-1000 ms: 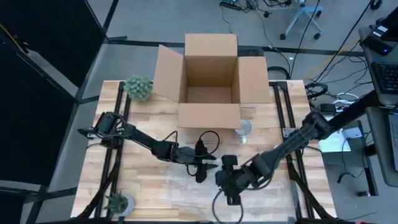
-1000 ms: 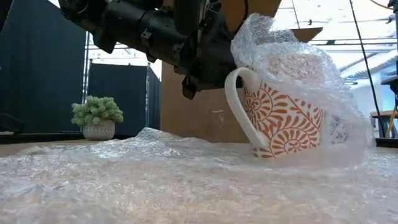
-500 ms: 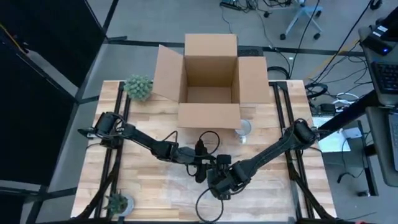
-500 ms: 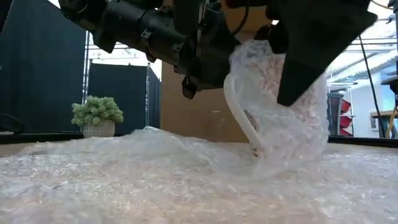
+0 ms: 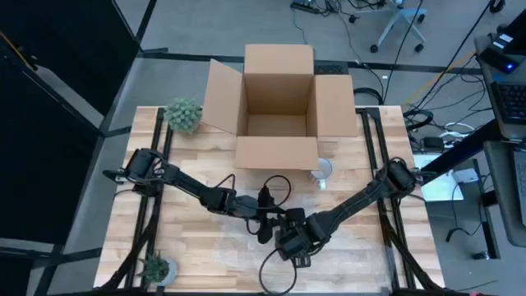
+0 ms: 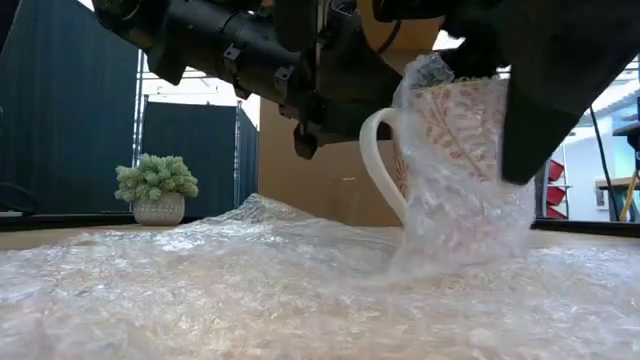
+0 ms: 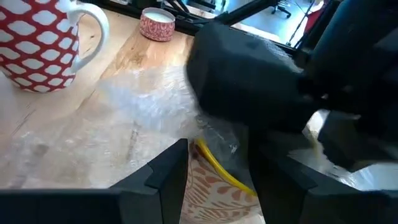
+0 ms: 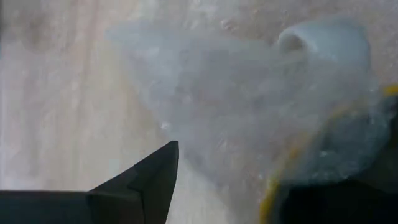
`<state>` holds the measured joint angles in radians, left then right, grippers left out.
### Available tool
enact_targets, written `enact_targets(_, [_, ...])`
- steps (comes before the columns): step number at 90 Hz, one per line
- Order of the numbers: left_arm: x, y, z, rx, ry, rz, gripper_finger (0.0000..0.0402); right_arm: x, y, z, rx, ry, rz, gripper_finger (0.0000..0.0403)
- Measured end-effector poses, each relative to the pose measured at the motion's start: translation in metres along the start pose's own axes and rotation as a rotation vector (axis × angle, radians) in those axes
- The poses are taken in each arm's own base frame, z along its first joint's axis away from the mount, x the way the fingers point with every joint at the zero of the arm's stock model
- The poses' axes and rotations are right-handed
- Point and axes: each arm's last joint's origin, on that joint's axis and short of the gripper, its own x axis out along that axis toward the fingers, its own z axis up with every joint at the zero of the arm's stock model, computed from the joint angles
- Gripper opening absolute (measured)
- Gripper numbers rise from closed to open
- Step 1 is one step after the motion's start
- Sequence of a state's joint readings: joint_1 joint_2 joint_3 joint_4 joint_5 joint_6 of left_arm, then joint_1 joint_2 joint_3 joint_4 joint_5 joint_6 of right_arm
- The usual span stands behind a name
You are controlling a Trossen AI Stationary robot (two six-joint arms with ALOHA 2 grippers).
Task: Wrap mug
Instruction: Wrap the orange mug with the bubble wrap
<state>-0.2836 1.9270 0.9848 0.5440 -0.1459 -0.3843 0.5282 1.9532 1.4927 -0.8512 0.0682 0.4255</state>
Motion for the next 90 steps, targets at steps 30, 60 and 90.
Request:
enact_targets(30, [0.000, 0.000, -0.001, 0.000, 0.003, 0.005, 0.0150, -0.074, -0.010, -0.018, 0.090, -0.056, 0.025, 0.0212])
enact_targets(60, [0.000, 0.000, 0.001, -0.005, -0.013, -0.002, 0.0150, -0.070, 0.004, -0.031, 0.103, -0.099, -0.204, 0.0212])
enact_targets(90, [-0.001, -0.006, 0.000, -0.076, -0.042, 0.007, 0.0150, -0.047, -0.001, -0.047, 0.048, -0.052, -0.270, 0.0198])
